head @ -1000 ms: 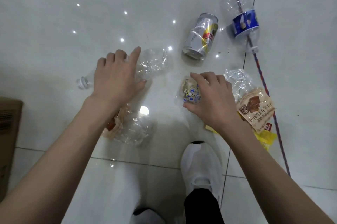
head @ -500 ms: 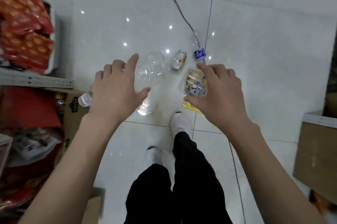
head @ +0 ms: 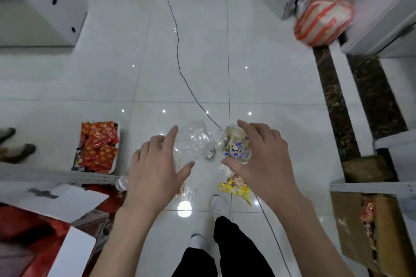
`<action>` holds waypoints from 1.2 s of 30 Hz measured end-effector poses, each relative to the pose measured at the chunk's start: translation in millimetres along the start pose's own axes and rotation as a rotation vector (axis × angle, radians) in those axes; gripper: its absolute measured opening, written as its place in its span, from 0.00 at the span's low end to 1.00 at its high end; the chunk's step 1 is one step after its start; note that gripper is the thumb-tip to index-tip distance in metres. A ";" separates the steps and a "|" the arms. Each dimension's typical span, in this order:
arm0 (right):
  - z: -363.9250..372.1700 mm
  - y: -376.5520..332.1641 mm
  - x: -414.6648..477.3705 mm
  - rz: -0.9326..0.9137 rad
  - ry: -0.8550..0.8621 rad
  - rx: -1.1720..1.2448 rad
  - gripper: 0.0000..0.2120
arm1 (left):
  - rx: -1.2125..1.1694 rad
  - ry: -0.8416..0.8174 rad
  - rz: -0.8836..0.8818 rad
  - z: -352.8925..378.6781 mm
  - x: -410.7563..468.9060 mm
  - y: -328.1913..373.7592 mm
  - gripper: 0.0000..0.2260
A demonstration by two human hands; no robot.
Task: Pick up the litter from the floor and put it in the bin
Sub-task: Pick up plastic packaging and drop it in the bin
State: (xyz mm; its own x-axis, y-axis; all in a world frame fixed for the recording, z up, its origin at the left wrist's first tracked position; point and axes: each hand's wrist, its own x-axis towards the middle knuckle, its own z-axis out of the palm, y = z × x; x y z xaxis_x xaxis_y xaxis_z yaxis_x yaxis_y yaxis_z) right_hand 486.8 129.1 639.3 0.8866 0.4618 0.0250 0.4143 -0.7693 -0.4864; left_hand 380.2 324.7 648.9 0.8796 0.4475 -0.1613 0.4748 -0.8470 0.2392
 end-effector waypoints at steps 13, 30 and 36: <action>-95.7 -27.9 -69.0 0.055 0.125 -0.002 0.41 | -0.060 0.132 0.100 -73.0 -67.6 31.8 0.37; -101.2 -50.4 -337.0 0.578 0.307 -0.012 0.43 | -0.056 -0.099 0.566 -39.4 -219.5 51.0 0.38; -115.6 -37.8 -472.2 0.824 0.454 0.014 0.41 | -0.010 -0.166 0.845 -13.0 -303.4 108.4 0.38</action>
State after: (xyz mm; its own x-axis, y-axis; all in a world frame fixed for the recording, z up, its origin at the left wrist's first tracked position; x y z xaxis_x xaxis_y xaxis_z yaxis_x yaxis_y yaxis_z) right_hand 76.1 -110.9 746.9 0.8960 -0.4441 0.0047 -0.3790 -0.7701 -0.5131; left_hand 165.1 100.8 736.2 0.9227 -0.3802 -0.0633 -0.3361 -0.8740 0.3508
